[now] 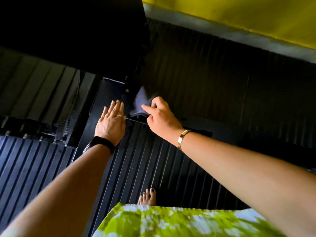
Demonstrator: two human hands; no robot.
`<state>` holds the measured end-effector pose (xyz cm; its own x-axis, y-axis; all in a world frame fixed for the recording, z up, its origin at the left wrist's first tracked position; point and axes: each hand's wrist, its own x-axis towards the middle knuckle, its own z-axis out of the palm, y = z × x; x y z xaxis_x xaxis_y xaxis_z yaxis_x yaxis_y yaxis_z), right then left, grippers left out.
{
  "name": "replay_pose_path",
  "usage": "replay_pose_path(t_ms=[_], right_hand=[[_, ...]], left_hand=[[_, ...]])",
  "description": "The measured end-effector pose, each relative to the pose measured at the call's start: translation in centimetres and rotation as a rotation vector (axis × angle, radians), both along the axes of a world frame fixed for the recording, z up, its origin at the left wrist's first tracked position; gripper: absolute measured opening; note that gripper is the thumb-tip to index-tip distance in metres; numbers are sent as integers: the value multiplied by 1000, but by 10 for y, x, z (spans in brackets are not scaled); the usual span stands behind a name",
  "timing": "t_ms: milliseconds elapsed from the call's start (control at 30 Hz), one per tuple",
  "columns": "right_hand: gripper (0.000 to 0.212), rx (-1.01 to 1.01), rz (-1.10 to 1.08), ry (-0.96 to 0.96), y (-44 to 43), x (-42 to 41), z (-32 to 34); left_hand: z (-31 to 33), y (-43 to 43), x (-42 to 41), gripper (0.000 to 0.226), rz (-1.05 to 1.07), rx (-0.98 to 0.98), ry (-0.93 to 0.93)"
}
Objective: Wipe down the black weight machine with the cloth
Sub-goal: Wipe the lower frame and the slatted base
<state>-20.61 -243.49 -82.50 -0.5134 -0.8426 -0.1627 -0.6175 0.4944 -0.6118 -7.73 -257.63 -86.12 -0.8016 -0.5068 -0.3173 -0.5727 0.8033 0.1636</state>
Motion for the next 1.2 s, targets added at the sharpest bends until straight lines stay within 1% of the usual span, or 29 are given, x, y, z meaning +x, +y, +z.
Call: replay_pose_path(t_ms=[67, 133, 167, 233, 333, 367, 433, 500, 567, 667, 700, 767, 833, 867, 900, 933, 1000, 1067, 1133, 1200], right_hand=[[40, 127, 150, -35, -9, -7, -29], [43, 278, 296, 29, -20, -12, -55], [44, 315, 365, 92, -28, -12, -66], [46, 316, 441, 189, -37, -10, -80], [45, 194, 406, 295, -41, -11, -106], [49, 192, 400, 342, -39, -12, -114], [58, 247, 386, 377, -37, -9, -125], [57, 293, 404, 347, -38, -2, -126], [53, 299, 518, 359, -38, 0, -120], [50, 314, 778, 540, -42, -12, -115], [50, 326, 796, 567, -47, -17, -115], [51, 354, 703, 514, -62, -25, -118], [52, 400, 519, 366, -82, -25, -122], [53, 419, 433, 323, -91, -22, -123], [53, 427, 366, 328, -96, -17, -124], [53, 412, 323, 374, -98, -11, -126], [56, 345, 332, 512, -91, 0, -128], [60, 307, 431, 596, -73, 5, -128], [64, 314, 524, 611, -51, 0, -128], [66, 323, 574, 587, -28, -12, -129]], left_hand=[[-25, -7, 1, 55, 27, 8, 2], [-53, -16, 4, 56, 44, -21, 12], [-67, -21, 6, 57, 54, -44, 16], [-85, -28, 10, 58, 108, -54, -5], [-109, -38, 15, 59, 148, -57, 29], [-113, -40, 15, 59, 137, -62, 50], [-118, -41, 19, 59, 122, -77, 75], [-117, -42, 21, 59, 117, -73, 70], [-115, -42, 18, 60, 121, -40, 45], [-111, -44, 14, 60, 146, 20, -7], [-110, -45, 13, 60, 146, 29, -25], [-111, -44, 14, 60, 135, 22, -34], [-110, -47, 15, 61, 118, 13, -42], [-110, -48, 15, 60, 105, 11, -67], [-110, -49, 15, 59, 88, 6, -105], [-110, -50, 15, 58, 75, -4, -133], [-110, -52, 15, 58, 59, -8, -139], [-111, -52, 17, 60, 62, 11, -108], [-112, -53, 17, 62, 74, 21, -90], [-112, -55, 16, 60, 91, 51, -88]])
